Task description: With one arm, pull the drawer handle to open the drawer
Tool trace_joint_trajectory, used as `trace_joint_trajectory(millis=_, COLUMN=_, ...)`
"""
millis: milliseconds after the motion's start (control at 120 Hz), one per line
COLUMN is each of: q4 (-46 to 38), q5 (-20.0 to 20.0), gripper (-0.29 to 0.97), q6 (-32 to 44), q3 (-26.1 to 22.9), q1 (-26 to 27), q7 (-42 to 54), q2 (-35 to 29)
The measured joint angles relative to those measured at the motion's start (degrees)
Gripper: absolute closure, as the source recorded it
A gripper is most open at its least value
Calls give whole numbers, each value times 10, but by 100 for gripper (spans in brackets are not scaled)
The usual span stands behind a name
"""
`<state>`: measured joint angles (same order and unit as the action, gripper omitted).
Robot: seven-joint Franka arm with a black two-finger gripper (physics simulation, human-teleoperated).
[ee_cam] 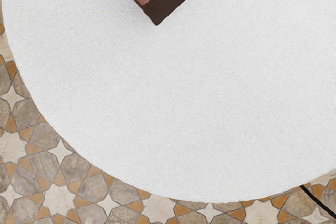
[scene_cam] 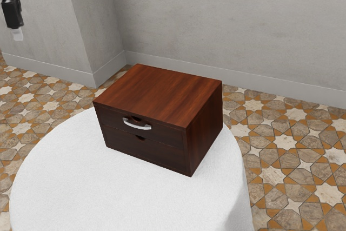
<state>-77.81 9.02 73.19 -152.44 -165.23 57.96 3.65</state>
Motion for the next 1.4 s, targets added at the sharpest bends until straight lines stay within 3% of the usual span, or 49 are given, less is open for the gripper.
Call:
trace_joint_trajectory(millis=125, q4=-1, q5=-3, gripper=0, q6=12, q3=-6, q1=-11, q7=53, q2=0)
trace_joint_trajectory(millis=192, q4=-2, q5=-6, gripper=0, q6=12, q3=-72, q1=-55, q7=77, q2=1)
trace_joint_trajectory(millis=300, q4=-11, q5=-10, gripper=0, q6=8, q3=-127, q1=16, q7=116, q2=3)
trace_joint_trajectory(millis=458, q4=-112, q5=-6, gripper=0, q6=47, q3=-136, q1=-19, q7=175, q2=9)
trace_joint_trajectory(millis=742, q4=-328, q5=-2, gripper=0, q6=218, q3=-136, q1=-8, q7=250, q2=45)
trace_joint_trajectory(millis=1033, q4=-529, q5=-2, gripper=0, q6=441, q3=-136, q1=-7, q7=297, q2=138)
trace_joint_trajectory(millis=1225, q4=-603, q5=-2, gripper=0, q6=579, q3=-136, q1=-1, q7=318, q2=158)
trace_joint_trajectory(millis=1400, q4=-611, q5=-1, gripper=0, q6=657, q3=-136, q1=33, q7=332, q2=130)
